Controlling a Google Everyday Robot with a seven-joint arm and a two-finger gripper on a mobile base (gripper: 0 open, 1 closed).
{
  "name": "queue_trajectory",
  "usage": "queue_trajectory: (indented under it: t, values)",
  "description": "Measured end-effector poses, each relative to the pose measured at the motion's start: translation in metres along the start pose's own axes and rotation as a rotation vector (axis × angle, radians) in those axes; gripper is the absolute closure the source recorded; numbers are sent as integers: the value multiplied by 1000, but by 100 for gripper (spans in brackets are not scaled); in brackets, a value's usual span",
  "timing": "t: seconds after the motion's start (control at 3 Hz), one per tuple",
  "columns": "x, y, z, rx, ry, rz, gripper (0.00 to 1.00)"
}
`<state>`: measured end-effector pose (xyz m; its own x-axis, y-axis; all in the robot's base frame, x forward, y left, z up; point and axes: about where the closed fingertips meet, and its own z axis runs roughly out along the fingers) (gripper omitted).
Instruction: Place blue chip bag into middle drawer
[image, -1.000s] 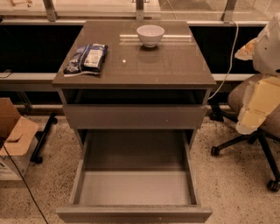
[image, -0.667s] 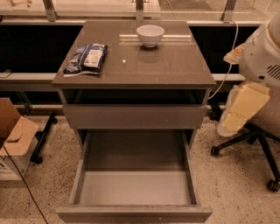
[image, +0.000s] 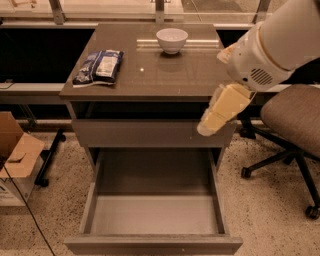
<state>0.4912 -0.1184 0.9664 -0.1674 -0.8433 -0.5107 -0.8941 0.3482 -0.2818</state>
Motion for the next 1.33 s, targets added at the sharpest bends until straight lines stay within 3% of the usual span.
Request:
queue_trajectory:
  t: [0.33,1.0,1.33]
  values:
    - [-38,-26,26,-5,-124,18,0]
    - [-45,-29,41,0,-150,52,0]
    - [-78,-34,80,-12,-215,73,0]
